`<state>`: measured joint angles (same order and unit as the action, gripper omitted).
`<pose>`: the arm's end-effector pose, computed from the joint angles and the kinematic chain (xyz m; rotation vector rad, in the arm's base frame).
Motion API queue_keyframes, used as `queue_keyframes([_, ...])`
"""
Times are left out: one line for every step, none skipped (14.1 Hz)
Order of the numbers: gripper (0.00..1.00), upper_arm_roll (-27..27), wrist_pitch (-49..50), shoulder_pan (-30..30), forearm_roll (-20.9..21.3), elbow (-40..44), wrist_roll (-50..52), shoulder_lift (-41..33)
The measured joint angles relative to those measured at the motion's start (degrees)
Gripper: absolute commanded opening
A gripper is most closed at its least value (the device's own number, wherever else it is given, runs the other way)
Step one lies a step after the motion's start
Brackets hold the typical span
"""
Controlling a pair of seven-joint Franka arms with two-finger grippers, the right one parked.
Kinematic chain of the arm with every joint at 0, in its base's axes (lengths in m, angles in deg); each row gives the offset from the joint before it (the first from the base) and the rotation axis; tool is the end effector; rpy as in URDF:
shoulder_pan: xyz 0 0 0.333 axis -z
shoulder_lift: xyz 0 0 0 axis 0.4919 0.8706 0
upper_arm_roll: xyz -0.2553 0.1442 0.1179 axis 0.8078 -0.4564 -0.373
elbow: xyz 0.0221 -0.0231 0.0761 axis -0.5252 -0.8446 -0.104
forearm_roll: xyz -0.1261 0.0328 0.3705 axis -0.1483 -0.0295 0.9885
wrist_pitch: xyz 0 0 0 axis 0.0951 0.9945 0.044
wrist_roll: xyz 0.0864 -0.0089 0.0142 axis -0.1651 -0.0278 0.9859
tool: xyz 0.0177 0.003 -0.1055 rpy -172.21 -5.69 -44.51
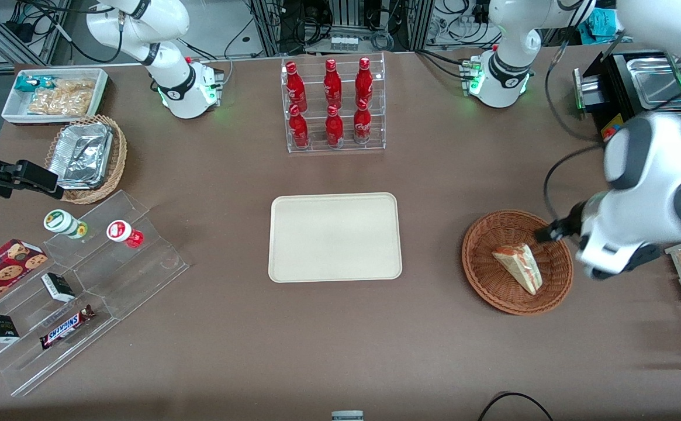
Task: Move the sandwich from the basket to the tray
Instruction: 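Lower the left gripper over the sandwich in the wicker basket and close it, then lift the grasped sandwich up out of the basket with the left gripper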
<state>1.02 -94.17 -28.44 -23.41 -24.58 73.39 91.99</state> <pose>0.6448 -0.0793 0.4097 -2.9472 -0.6805 0.3637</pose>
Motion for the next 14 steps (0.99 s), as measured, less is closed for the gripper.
queue_keyframes([1.0, 0.0, -3.0, 0.2, 0.0, 0.0, 2.7, 2.5])
queue_keyframes([1.0, 0.0, -5.4, 0.2, 0.0, 0.1, 4.2, 4.7])
queue_keyframes([1.0, 0.0, -7.3, 0.1, 0.0, 0.1, 5.0, 6.3])
queue_keyframes([1.0, -0.1, -8.5, -0.1, 0.0, 0.0, 5.4, 7.5])
queue_keyframes([1.0, -0.2, -9.5, -0.4, 0.0, -0.1, 5.6, 8.3])
queue_keyframes([1.0, -0.2, -10.7, -0.6, 0.0, -0.6, 5.6, 8.9])
queue_keyframes([1.0, -0.3, -12.2, -0.8, 0.0, -1.5, 5.7, 9.2])
queue_keyframes([1.0, -0.4, -13.8, -1.1, 0.0, -2.9, 5.9, 9.4])
queue_keyframes([1.0, -0.4, -15.7, -1.6, 0.0, -4.6, 5.9, 9.5])
queue_keyframes([1.0, -0.4, -17.7, -2.0, 0.0, -6.3, 5.9, 9.6])
queue_keyframes([1.0, -0.4, -19.8, -2.3, 0.0, -8.1, 5.9, 9.6])
queue_keyframes([1.0, -0.4, -21.6, -2.4, 0.0, -9.6, 6.0, 9.7])
queue_keyframes([1.0, -0.4, -23.0, -2.4, 0.0, -10.7, 6.4, 9.7])
queue_keyframes([0.97, -0.4, -23.9, -2.5, 0.0, -11.6, 7.3, 9.8])
